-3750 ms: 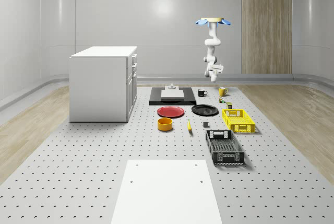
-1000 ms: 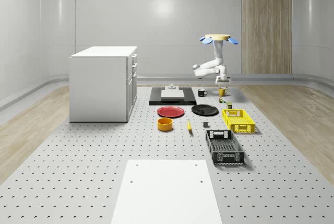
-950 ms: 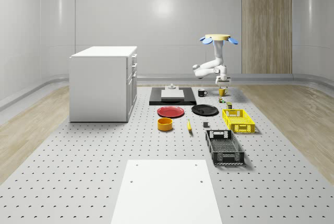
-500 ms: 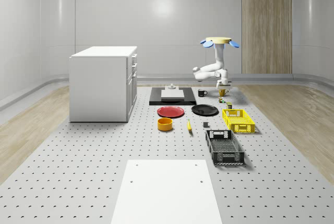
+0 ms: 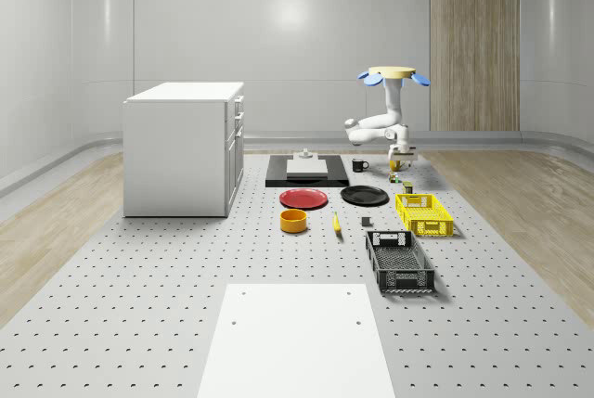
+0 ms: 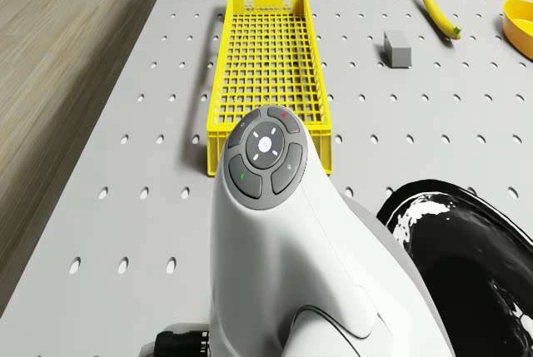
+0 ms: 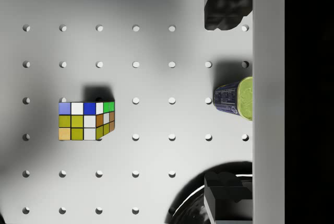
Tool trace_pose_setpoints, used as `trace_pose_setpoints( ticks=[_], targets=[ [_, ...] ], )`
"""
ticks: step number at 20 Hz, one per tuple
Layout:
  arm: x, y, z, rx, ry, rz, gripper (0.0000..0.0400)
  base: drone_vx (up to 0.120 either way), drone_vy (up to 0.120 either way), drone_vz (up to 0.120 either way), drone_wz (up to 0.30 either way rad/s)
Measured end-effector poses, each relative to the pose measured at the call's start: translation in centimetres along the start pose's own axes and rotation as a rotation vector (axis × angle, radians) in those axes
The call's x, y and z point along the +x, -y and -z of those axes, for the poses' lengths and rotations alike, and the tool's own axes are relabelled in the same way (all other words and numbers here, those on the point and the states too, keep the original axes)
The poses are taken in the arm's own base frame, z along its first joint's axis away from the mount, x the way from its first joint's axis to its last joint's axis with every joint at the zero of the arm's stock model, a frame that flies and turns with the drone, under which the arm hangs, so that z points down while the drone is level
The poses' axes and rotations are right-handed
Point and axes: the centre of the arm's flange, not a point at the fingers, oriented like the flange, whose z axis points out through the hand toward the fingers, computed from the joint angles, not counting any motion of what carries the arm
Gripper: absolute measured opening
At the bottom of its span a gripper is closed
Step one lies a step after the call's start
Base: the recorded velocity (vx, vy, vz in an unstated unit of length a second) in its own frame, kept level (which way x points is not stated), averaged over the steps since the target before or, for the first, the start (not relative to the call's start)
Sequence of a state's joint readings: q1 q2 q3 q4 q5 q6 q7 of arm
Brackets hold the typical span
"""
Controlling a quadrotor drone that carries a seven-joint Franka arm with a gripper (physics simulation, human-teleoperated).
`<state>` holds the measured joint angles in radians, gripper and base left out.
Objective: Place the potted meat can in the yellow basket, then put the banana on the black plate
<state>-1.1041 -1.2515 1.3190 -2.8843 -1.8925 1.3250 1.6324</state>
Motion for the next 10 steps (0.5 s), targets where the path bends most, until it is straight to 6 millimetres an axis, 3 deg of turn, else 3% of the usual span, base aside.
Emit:
trace_pose_setpoints(
  ticks=[10],
  targets=[
    [0.00, 0.00, 0.00, 0.000, 0.000, 0.000, 0.0400, 0.120, 0.000, 0.000, 0.000]
  ],
)
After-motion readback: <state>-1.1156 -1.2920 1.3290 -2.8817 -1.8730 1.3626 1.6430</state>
